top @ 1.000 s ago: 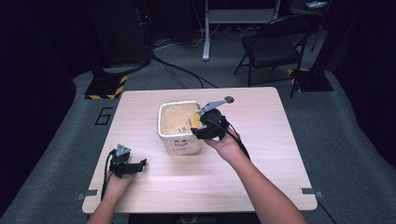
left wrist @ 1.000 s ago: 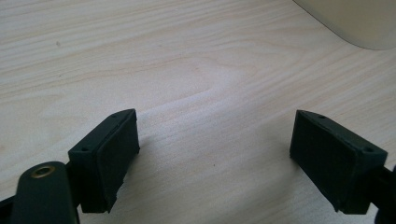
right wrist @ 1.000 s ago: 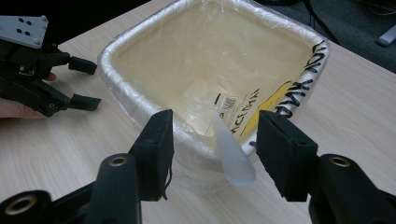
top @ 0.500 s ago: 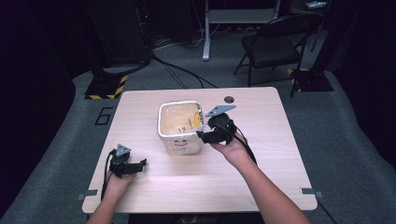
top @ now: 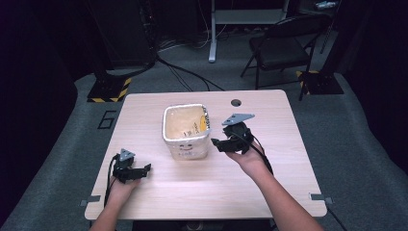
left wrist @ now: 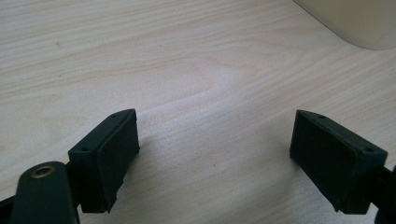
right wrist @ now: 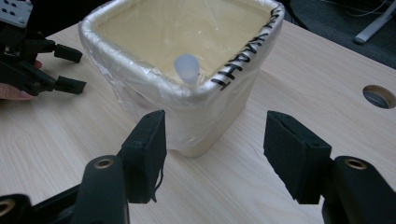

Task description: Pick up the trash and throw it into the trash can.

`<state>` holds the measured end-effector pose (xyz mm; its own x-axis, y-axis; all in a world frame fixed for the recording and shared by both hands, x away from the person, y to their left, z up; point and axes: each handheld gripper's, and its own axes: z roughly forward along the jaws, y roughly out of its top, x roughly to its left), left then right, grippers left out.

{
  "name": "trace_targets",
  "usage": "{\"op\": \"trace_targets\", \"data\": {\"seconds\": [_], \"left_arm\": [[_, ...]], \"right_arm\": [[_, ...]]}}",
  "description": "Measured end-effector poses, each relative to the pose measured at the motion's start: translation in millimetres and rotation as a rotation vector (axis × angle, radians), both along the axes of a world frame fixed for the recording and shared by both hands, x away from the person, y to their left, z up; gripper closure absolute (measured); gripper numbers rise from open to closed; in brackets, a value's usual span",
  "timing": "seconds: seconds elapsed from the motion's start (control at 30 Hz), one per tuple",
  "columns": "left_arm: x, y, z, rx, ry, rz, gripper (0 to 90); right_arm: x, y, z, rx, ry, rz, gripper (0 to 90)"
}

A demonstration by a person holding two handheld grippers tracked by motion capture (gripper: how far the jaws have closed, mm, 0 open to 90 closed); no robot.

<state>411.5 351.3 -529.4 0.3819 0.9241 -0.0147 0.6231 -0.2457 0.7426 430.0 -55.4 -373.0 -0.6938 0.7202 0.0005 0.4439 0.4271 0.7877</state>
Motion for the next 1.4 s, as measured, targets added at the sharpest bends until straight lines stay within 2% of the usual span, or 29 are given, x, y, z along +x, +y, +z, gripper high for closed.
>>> {"op": "trace_targets", "data": {"seconds": [0.43, 0.73, 1.4], "left_arm": [[0.0, 0.0, 0.0, 0.000, 0.000, -0.001, 15.3], [0.0, -0.1, 0.0, -0.001, 0.000, 0.000, 15.3], [-0.3, -0.1, -0.1, 0.000, 0.000, 0.001, 15.3]], "right_arm": [[-6.4, -27.2, -13.7, 0.008, -0.014, -0.059, 38.6], [-12.1, -47.2, -32.8, 0.010, -0.033, -0.093, 38.6], [-22.8, -86.3, -65.9, 0.005, -0.026, -0.180, 38.6]]}}
